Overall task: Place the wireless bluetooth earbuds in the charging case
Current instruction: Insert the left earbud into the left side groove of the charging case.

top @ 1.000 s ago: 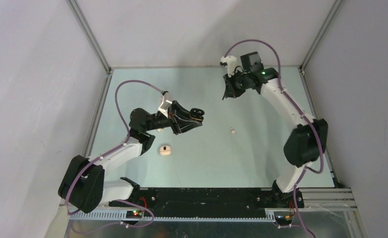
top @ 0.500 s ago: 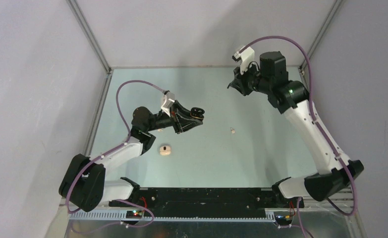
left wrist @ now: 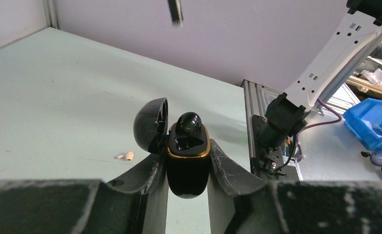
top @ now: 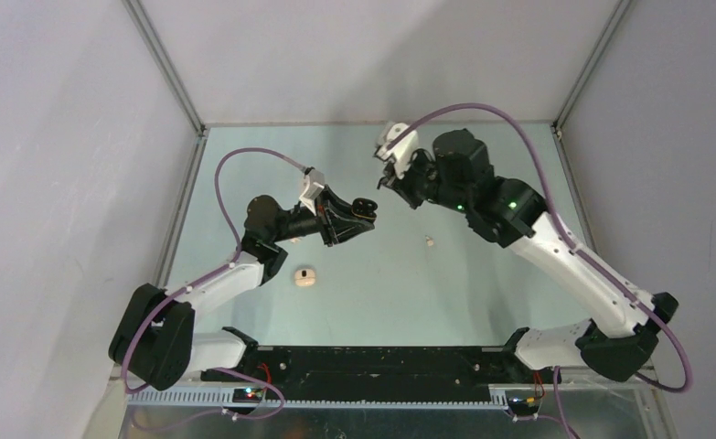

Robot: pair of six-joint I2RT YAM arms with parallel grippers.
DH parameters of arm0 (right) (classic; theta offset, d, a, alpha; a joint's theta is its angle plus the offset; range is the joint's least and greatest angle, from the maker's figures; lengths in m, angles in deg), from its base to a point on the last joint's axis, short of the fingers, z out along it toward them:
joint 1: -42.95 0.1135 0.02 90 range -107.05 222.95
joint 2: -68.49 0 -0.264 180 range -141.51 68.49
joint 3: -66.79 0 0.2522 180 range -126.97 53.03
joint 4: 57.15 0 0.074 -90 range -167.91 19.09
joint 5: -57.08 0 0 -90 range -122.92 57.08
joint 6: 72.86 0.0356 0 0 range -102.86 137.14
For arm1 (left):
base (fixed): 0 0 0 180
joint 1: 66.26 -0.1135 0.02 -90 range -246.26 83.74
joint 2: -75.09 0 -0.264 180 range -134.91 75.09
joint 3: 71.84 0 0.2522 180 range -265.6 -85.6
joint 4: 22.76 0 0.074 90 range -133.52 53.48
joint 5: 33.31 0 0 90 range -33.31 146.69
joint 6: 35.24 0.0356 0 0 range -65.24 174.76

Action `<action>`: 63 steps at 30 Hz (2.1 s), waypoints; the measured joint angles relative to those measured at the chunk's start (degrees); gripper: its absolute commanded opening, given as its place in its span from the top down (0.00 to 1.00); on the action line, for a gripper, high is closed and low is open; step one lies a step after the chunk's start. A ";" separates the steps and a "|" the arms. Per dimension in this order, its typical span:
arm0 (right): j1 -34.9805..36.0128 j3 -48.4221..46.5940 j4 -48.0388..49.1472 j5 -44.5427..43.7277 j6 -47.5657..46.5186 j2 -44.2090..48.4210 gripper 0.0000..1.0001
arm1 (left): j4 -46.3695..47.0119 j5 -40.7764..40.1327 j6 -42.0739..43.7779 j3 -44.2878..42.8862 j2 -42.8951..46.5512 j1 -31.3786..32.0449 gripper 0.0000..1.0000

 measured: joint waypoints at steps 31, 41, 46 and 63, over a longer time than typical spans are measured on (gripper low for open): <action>9.11 -2.64 -3.45 -0.63 0.98 -7.69 0.95 | -0.79 1.03 1.44 0.00 0.00 0.11 0.98; 9.94 -0.44 -1.36 -3.39 0.44 -6.67 0.95 | -1.57 0.98 1.44 0.00 0.00 0.11 0.98; 9.64 -0.46 -0.92 -4.74 0.46 -6.67 0.96 | -1.55 1.05 1.44 0.00 0.00 0.11 0.98; 9.86 0.79 -0.50 -5.62 -0.50 -6.88 0.96 | -1.60 1.16 1.36 0.00 0.07 0.11 0.99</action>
